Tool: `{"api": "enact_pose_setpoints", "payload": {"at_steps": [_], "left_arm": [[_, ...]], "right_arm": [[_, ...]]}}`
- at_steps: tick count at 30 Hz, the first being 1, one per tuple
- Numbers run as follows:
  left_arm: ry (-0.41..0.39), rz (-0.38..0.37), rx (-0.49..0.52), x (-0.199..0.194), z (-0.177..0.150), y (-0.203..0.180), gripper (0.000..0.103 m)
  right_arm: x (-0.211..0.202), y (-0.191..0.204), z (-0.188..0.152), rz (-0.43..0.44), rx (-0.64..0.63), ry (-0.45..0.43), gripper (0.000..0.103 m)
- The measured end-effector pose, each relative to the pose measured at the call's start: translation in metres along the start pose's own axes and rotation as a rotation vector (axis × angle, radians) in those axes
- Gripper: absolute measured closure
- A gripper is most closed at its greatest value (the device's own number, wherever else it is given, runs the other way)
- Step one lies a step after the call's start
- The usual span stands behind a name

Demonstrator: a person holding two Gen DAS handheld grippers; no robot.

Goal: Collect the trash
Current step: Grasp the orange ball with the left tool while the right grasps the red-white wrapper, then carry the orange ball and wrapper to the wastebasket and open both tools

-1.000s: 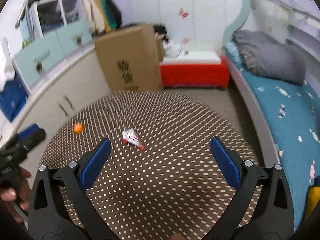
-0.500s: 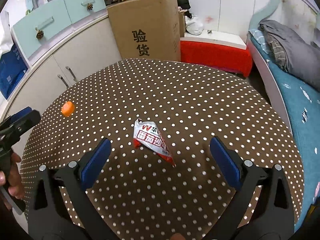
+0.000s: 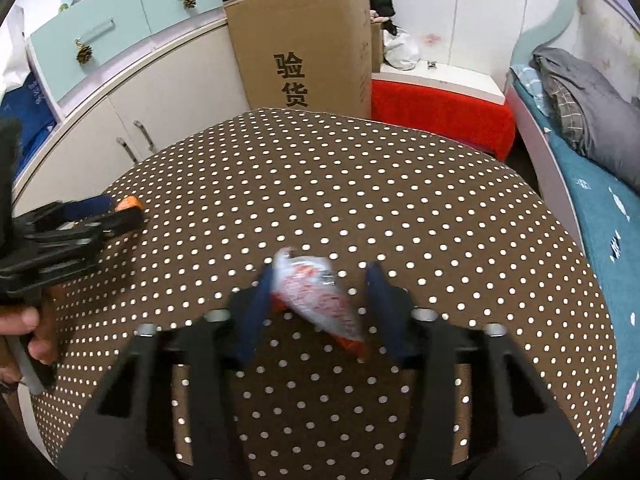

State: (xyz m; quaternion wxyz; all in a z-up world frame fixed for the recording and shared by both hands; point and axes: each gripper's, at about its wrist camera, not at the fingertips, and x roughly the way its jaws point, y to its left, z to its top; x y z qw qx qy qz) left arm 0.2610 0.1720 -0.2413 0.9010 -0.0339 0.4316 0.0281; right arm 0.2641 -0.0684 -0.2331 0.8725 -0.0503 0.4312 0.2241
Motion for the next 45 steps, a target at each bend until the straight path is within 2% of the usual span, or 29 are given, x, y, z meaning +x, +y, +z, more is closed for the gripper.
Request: {"api": "enact_pose_setpoints", "payload": {"at_steps": [1,2,4,11,20,29,38,45], "left_arm": [[-0.004,-0.007,0.016,-0.001,0.000,-0.002,0.065],[-0.002,-0.015,0.023,-0.002,0.000,-0.004,0.074],[0.005,-0.065,0.006,-0.005,-0.002,-0.004,0.075],[-0.049,-0.131,0.025,-0.047,-0.017,-0.036,0.075],[-0.145,-0.252,0.098,-0.118,-0.032,-0.127,0.074],[-0.198,-0.393,0.207,-0.171,-0.040,-0.225,0.074],[-0.203,-0.515,0.325,-0.187,-0.042,-0.327,0.074],[-0.143,-0.596,0.417,-0.177,-0.053,-0.410,0.074]], "right_arm": [[-0.001,-0.001,-0.001,0.011,0.006,-0.001,0.070],[-0.003,-0.003,-0.003,0.017,0.014,-0.003,0.071],[-0.011,-0.008,-0.008,0.031,0.040,-0.016,0.071],[-0.066,-0.036,-0.030,0.042,0.123,-0.082,0.072],[-0.170,-0.086,-0.060,0.003,0.215,-0.235,0.072],[-0.246,-0.146,-0.100,-0.070,0.328,-0.367,0.071],[-0.298,-0.218,-0.147,-0.179,0.470,-0.435,0.071],[-0.307,-0.285,-0.192,-0.267,0.619,-0.398,0.071]]}}
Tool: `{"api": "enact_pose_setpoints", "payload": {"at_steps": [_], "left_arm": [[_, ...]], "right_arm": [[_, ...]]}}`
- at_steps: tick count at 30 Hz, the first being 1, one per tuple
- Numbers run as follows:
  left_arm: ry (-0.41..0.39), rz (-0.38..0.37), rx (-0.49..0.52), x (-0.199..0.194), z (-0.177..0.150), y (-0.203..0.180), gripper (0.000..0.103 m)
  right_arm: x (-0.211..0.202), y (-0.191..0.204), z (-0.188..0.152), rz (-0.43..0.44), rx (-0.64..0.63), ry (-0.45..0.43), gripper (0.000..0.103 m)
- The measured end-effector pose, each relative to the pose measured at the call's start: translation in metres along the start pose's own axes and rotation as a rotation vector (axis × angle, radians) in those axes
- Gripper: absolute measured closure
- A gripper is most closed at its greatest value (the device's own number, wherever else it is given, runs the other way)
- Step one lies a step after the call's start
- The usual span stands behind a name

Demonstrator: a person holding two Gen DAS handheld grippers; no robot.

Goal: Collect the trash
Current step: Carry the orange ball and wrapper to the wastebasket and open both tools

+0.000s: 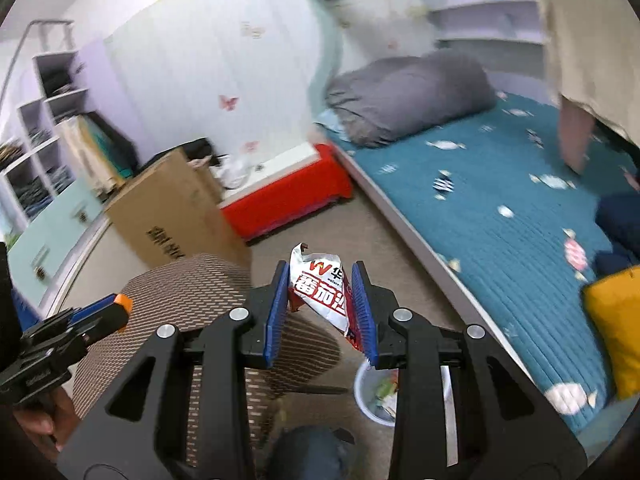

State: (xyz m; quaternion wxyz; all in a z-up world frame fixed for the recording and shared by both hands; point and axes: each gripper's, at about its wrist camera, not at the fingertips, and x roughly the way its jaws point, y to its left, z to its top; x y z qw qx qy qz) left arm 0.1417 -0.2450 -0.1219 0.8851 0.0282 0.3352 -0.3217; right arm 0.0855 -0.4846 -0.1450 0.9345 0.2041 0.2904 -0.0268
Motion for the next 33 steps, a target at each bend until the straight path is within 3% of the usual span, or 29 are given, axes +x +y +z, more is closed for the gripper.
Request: {"api": "enact_pose_setpoints", "payload": {"at_steps": [6,12,21,27,28,29,31,33], "left_arm": [[0.089,-0.045,0.039,0.057,0.001,-0.035,0.074],[0.211,-0.053,0.073,0.120,-0.005,-0.056,0.074],[0.405,-0.032,0.094,0.199,-0.026,-0.053,0.074],[0.483,-0.018,0.099,0.232,-0.031,-0.046,0.074],[0.488,-0.007,0.104,0.236,-0.030,-0.046,0.069],[0.494,0.004,0.106,0.239,-0.029,-0.044,0.049],[0.467,0.067,0.103,0.238,-0.025,-0.039,0.018],[0.423,0.077,0.093,0.233,-0.020,-0.035,0.013]], "right_arm": [[0.027,-0.055,-0.012,-0.057,0.091,0.071,0.071],[0.069,-0.086,-0.026,-0.073,0.157,0.151,0.071],[0.134,-0.113,-0.049,-0.063,0.233,0.279,0.071],[0.172,-0.125,-0.065,-0.038,0.284,0.358,0.069],[0.175,-0.126,-0.067,-0.036,0.289,0.365,0.069],[0.181,-0.128,-0.070,-0.026,0.302,0.376,0.058],[0.184,-0.133,-0.073,-0.026,0.327,0.379,0.039],[0.184,-0.137,-0.076,-0.018,0.352,0.376,0.031]]}}
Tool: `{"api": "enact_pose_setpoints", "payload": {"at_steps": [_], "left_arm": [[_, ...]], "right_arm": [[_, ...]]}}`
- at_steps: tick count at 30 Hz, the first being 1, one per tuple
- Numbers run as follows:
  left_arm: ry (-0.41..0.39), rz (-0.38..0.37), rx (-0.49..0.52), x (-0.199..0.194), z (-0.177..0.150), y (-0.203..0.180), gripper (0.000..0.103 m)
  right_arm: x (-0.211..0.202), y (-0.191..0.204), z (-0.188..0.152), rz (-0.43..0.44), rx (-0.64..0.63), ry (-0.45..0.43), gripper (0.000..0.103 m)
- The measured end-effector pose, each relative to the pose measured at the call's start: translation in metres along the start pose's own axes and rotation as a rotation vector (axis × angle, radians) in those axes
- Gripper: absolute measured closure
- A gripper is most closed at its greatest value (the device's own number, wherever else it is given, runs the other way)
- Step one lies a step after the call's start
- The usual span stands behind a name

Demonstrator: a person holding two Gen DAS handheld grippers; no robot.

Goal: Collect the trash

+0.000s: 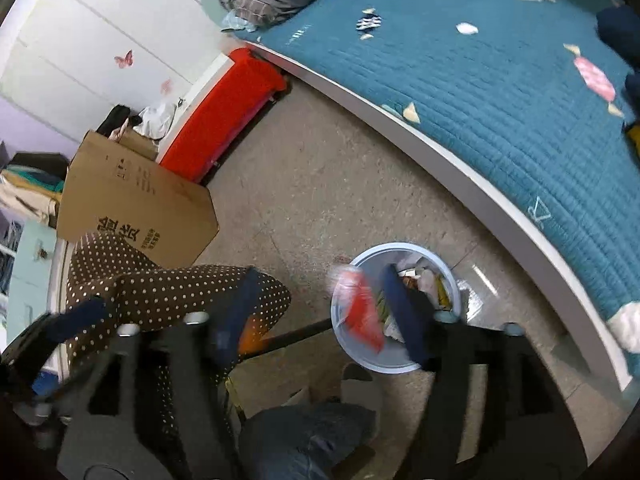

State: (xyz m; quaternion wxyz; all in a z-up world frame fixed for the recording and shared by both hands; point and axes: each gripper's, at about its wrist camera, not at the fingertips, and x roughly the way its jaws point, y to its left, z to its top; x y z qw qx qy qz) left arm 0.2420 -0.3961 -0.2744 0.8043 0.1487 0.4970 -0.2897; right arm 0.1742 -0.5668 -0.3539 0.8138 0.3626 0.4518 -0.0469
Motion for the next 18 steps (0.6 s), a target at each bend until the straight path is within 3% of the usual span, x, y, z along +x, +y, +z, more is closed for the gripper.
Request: {"api": "enact_pose_setpoints", "payload": {"at_steps": [2,5,12,18], "left_arm": [[-0.005,-0.008,-0.022,-0.005,0.001,0.007,0.013],[-0.045,0.000,-0.057,-0.018,0.001,0.014,0.013],[-0.150,0.040,-0.075,-0.070,-0.015,0.021,0.010],[-0.287,0.071,-0.063,-0.137,-0.038,0.026,0.009]], "right_arm": [[-0.003,-0.002,-0.003,0.008,0.018,-0.007,0.017],[-0.013,0.001,-0.006,0.004,0.025,-0.031,0.006],[-0.054,0.023,-0.017,-0.031,0.005,-0.103,0.006],[-0.107,0.069,-0.030,-0.022,-0.062,-0.187,0.006]]}}
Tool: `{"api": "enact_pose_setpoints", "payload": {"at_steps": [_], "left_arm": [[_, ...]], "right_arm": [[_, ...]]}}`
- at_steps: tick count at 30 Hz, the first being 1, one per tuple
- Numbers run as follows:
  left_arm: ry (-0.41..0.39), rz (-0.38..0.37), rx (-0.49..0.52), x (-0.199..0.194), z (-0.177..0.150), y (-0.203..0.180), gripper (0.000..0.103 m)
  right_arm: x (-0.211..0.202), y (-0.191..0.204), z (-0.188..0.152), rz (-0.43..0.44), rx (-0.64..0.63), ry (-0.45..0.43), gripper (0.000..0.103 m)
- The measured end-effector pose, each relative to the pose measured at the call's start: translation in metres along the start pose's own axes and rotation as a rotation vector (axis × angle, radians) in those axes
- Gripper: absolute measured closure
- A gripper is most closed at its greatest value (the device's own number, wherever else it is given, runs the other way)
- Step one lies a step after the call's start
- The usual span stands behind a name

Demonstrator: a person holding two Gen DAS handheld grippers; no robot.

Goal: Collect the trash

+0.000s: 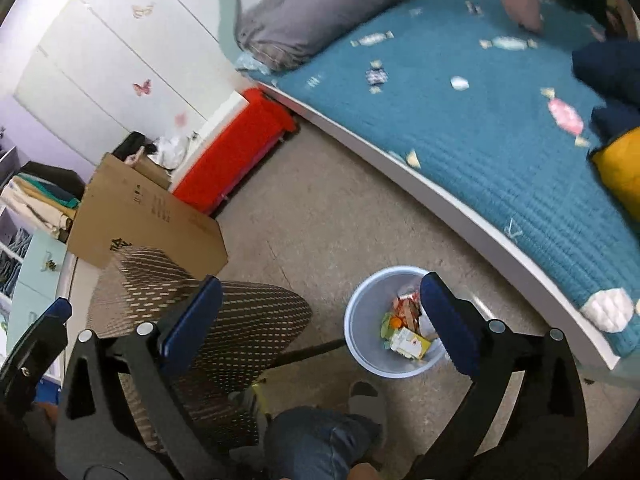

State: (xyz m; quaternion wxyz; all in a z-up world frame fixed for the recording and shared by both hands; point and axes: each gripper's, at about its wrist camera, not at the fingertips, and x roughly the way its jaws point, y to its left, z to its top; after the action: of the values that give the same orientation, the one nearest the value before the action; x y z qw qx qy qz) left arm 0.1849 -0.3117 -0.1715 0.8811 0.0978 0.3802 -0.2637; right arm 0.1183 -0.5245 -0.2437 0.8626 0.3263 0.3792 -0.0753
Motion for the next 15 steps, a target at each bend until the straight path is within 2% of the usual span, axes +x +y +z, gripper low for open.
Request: {"api": "enact_pose_setpoints", "payload": {"at_steps": [8,12,15], "left_arm": [[-0.159,0.031,0.004,-0.091,-0.011,0.021,0.007],[-0.205,0.067,-0.023,-0.131,-0.018,0.038,0.007],[-0.241,0.121,-0.060,-0.161,-0.027,0.054,0.005]], "right_arm": [[-0.076,0.086,-0.005,0.028,-0.133,-0.114,0.006],[-0.114,0.125,-0.017,0.038,-0.185,-0.169,0.006],[-0.137,0.157,-0.030,0.038,-0.243,-0.200,0.006]]}}
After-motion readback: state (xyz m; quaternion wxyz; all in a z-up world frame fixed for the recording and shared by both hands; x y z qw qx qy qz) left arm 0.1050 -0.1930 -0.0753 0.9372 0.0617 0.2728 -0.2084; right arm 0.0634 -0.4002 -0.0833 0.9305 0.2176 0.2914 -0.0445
